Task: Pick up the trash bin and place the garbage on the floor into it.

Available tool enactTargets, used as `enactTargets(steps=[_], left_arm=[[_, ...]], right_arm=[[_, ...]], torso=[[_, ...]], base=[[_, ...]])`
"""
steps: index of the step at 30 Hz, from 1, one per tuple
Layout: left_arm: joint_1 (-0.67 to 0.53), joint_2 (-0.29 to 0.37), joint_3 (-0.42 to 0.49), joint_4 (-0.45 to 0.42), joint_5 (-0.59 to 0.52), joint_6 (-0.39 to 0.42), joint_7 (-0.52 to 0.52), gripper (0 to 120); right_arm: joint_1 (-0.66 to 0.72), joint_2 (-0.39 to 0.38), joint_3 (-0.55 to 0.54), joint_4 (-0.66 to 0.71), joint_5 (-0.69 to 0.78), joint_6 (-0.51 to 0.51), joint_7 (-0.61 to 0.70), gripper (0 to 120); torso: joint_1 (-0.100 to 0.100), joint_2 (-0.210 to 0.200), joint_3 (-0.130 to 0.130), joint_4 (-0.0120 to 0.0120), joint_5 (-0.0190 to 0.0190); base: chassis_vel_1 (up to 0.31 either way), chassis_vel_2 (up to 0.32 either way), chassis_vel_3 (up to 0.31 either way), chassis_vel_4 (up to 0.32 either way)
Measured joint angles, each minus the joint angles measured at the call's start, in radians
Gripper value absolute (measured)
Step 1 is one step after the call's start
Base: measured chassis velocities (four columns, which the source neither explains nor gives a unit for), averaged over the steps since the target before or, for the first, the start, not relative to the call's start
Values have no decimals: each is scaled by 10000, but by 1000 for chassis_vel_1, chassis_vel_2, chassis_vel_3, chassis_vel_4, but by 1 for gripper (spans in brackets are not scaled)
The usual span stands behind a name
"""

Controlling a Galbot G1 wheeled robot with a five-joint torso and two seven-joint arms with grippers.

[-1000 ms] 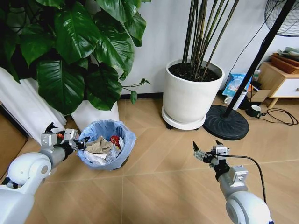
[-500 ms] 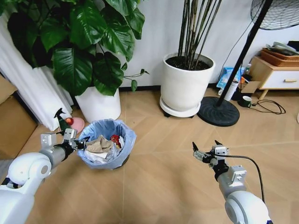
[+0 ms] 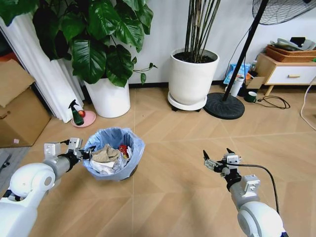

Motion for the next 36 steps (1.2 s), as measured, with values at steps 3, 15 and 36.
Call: enactTargets(steps=[3, 15, 36], left_arm=[[59, -1, -89, -2, -7, 0, -3, 0], [74, -24, -128, -8, -14, 0, -2, 0], [300, -35, -224, -191, -29, -3, -52, 0]], right_arm=[[24, 9, -38, -11, -9, -2, -6, 100], [-128, 38, -54, 21, -82, -8, -27, 100], [-442, 87, -72, 125, -299, 219, -85, 100]], torso=[[0, 0, 1, 3, 2], [2, -1, 3, 6, -2], [1, 0, 1, 4, 0]], base=[[202, -200, -210, 197], [227, -229, -221, 223], [255, -256, -262, 259]])
